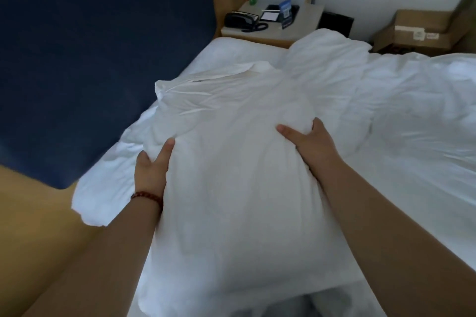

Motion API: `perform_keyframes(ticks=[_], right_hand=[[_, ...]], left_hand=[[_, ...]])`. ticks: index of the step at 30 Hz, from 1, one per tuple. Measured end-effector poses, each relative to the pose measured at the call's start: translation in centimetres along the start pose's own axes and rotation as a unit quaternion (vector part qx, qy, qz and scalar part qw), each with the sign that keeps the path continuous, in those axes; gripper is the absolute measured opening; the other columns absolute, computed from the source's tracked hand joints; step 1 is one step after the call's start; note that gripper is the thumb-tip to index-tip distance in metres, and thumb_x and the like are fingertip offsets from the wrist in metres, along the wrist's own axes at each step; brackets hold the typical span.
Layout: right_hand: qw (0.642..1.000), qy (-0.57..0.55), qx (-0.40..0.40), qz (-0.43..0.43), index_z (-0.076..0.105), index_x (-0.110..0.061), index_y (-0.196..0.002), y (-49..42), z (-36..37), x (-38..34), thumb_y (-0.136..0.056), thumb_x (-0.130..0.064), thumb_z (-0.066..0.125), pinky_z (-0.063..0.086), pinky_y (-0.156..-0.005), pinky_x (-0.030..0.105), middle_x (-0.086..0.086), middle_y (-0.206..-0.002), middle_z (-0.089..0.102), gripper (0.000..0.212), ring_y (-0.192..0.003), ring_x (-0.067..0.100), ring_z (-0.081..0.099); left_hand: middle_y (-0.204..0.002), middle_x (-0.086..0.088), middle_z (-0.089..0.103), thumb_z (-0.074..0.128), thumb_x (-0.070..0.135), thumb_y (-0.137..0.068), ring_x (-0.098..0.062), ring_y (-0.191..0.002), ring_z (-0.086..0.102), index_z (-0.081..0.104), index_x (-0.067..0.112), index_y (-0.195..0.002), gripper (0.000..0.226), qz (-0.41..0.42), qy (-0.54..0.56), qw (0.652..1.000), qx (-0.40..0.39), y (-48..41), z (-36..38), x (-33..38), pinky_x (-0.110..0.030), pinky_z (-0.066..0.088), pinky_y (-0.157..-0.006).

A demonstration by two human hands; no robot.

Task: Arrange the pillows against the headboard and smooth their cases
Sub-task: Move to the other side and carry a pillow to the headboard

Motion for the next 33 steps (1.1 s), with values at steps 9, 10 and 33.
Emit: perform_keyframes(ticks=[9, 10, 33], right_hand=[[0.998, -0.059, -0.012, -0.003, 0.053, -0.023, -0.126, 0.6, 11.4, -1.2, -0.062, -0.051, 0.088, 0.057, -0.087, 0.034, -0.009, -0.114, 0.068, 0.078, -0.099, 0.01, 0.068], [0.998, -0.057, -0.01, -0.002, 0.052, -0.022, -0.126, 0.2, 11.9, -1.2, -0.063, -0.049, 0.088, 0.057, -0.085, 0.032, -0.009, -0.114, 0.068, 0.077, -0.098, 0.009, 0.068], [0.978, 0.087, 0.028, 0.186, 0.048, -0.017, -0.138, -7.5, 16.5, 11.5, -0.07, -0.077, 0.064, 0.04, -0.097, 0.032, 0.0, -0.128, 0.058, 0.092, -0.114, 0.025, 0.056]], left_hand=[[-0.077, 0.009, 0.047, 0.065, 0.053, -0.086, -0.009, -0.066, 0.05, 0.044, 0.021, -0.09, 0.039, 0.036, 0.028, 0.999, -0.028, -9.0, -7.9, -0.6, -0.023, 0.04, -0.062], [-0.077, 0.008, 0.047, 0.066, 0.055, -0.085, -0.01, -0.066, 0.049, 0.043, 0.021, -0.088, 0.04, 0.037, 0.026, 0.998, -0.031, -10.1, -7.8, -0.8, -0.024, 0.04, -0.063], [-0.082, 0.004, 0.048, 0.054, 0.077, -0.078, -0.01, -0.067, 0.046, 0.049, 0.029, -0.117, 0.062, -0.224, -0.053, 0.957, -0.176, -22.9, -1.9, -14.5, -0.031, 0.048, -0.066]])
Point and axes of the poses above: each hand's wrist, its own y-axis away from the middle knuckle, its own z-axis out of the palm, x = y × z, the point moved 6 cm from there along -y, towards the middle knuckle
